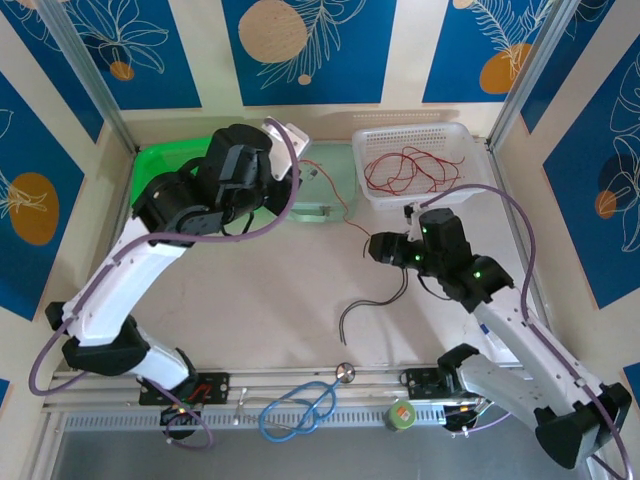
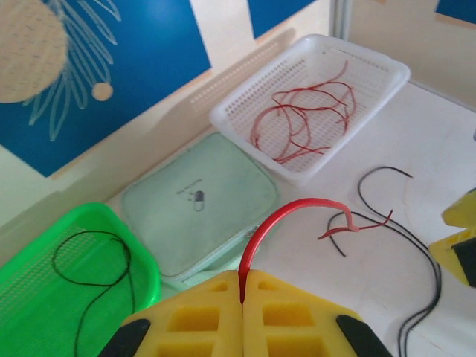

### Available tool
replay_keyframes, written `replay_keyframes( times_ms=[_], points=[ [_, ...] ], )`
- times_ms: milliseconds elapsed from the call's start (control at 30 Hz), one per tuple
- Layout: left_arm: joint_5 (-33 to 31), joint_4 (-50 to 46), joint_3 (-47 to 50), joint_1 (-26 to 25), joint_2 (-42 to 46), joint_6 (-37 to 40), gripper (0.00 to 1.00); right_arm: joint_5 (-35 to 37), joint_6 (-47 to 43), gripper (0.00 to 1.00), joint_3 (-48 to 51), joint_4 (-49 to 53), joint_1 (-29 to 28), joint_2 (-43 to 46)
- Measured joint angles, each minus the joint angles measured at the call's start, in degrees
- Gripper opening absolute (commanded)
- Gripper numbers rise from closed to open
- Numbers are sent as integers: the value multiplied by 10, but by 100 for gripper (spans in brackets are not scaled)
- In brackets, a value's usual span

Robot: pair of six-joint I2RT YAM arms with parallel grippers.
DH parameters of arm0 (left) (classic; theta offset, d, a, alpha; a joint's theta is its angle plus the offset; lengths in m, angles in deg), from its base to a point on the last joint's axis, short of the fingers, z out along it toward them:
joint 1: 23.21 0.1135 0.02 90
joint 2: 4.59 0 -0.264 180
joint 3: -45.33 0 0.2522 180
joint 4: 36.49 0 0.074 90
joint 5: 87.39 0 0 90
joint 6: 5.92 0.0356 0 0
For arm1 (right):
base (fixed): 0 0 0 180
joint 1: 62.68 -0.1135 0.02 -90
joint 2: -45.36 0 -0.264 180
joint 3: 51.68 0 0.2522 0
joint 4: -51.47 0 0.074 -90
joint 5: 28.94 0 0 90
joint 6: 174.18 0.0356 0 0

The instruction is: Untangle the cables

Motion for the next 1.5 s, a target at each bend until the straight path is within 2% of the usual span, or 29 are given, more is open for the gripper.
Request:
replay_keyframes(
  times_ms=[267,500,600,633,700,767,867,933,1067,1167,1367,1500],
  points=[
    [65,-9,-29,-3,-25,-16,7,38,-174,75,-9,-46,-106,-10],
    [100,-11,-38,-13,-25,-27,6,45,-274,75,-10,-175,-122,-47],
    [105,-11,-38,-15,-25,-30,6,57,-288,71,-23,-216,-122,-74],
    [105,-12,-38,-16,-25,-30,7,66,-290,66,-30,-223,-122,-83],
    [105,-13,-38,-17,-25,-30,6,89,-291,47,-46,-237,-122,-100],
    [104,-13,-38,-18,-25,-30,6,108,-285,23,-56,-245,-122,-107],
    [89,-14,-38,-18,-24,-29,11,127,-275,0,-62,-247,-119,-106],
    [66,-8,-26,-19,-19,-28,18,134,-264,0,-71,-242,-114,-107],
    [21,7,22,-19,8,-30,44,135,-250,0,-109,-210,-86,-107],
    [2,23,59,-19,30,-31,59,117,-236,0,-158,-175,-40,-111],
    [-16,48,112,-19,62,-38,66,53,-209,0,-289,-118,75,-169],
    [-18,57,148,-19,82,-44,67,20,-208,0,-350,-99,124,-222]
  ],
)
